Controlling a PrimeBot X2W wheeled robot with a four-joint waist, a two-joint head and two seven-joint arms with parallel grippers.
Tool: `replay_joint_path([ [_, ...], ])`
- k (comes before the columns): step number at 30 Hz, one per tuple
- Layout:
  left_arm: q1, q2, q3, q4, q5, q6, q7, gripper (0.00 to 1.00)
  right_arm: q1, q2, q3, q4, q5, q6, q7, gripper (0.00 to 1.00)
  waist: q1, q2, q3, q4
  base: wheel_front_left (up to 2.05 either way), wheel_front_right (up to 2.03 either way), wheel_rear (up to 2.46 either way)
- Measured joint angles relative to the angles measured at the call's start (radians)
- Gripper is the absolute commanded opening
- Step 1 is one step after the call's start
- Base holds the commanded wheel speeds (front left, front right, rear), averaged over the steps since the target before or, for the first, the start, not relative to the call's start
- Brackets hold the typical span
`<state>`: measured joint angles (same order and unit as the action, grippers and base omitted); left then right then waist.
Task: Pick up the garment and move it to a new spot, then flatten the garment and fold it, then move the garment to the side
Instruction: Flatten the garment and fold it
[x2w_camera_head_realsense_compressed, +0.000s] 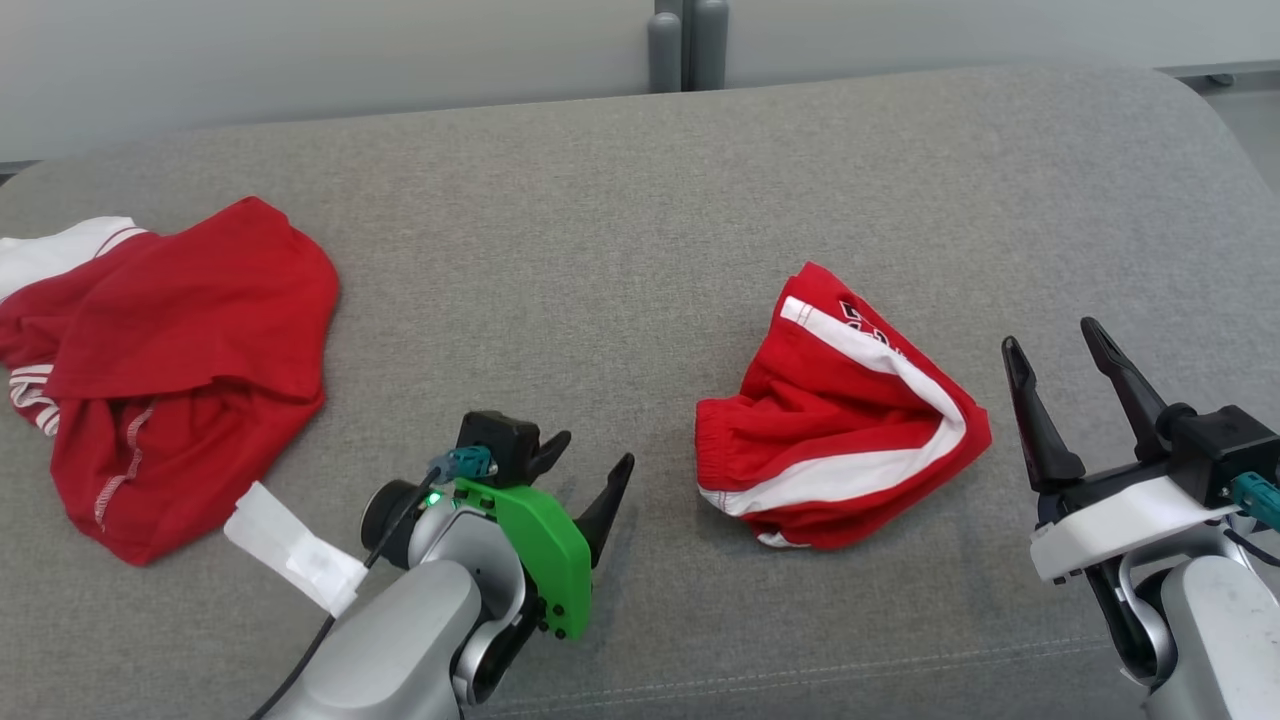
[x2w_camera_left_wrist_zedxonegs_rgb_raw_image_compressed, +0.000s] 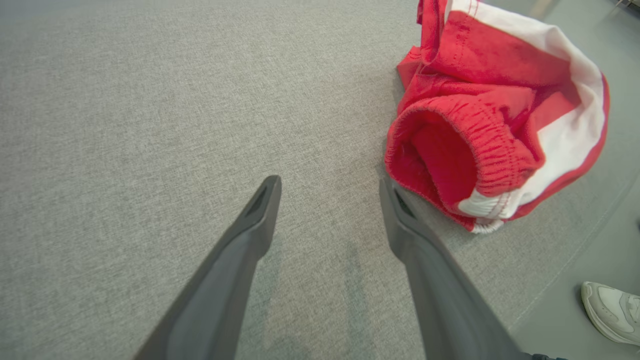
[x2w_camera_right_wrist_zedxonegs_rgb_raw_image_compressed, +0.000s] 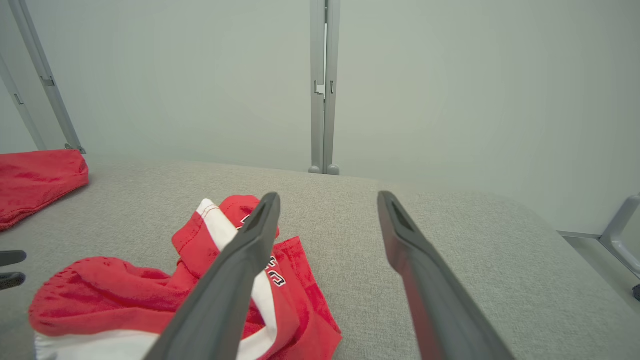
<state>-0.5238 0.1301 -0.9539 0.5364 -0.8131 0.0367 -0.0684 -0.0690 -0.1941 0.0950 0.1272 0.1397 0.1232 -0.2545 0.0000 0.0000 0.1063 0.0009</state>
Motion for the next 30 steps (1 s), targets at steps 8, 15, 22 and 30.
replay_joint_path([
  [8, 0.057, -0.004, 0.002, -0.062, -0.056, -0.019, -0.002, 1.0, 0.01, -0.01, 0.035, -0.01, -0.001, 0.0, 0.0, 1.0, 0.0, 0.0, -0.022, 0.038, 0.0, 0.0, 0.0],
  [15, 0.068, -0.02, -0.014, -0.113, -0.095, -0.036, 0.033, 1.0, 0.005, -0.026, 0.051, -0.026, -0.001, 0.0, 0.0, 1.0, 0.0, 0.0, -0.003, 0.032, 0.0, 0.0, 0.0],
  [22, 0.074, -0.025, -0.023, -0.135, -0.099, -0.038, 0.047, 1.0, -0.005, -0.026, 0.052, -0.03, -0.001, 0.0, 0.0, 1.0, 0.0, 0.0, 0.02, 0.016, 0.0, 0.0, 0.0],
  [30, 0.074, -0.027, -0.025, -0.152, -0.099, -0.038, 0.051, 1.0, -0.012, -0.025, 0.055, -0.03, -0.001, 0.0, 0.0, 1.0, 0.0, 0.0, 0.037, -0.003, 0.0, 0.0, 0.0],
])
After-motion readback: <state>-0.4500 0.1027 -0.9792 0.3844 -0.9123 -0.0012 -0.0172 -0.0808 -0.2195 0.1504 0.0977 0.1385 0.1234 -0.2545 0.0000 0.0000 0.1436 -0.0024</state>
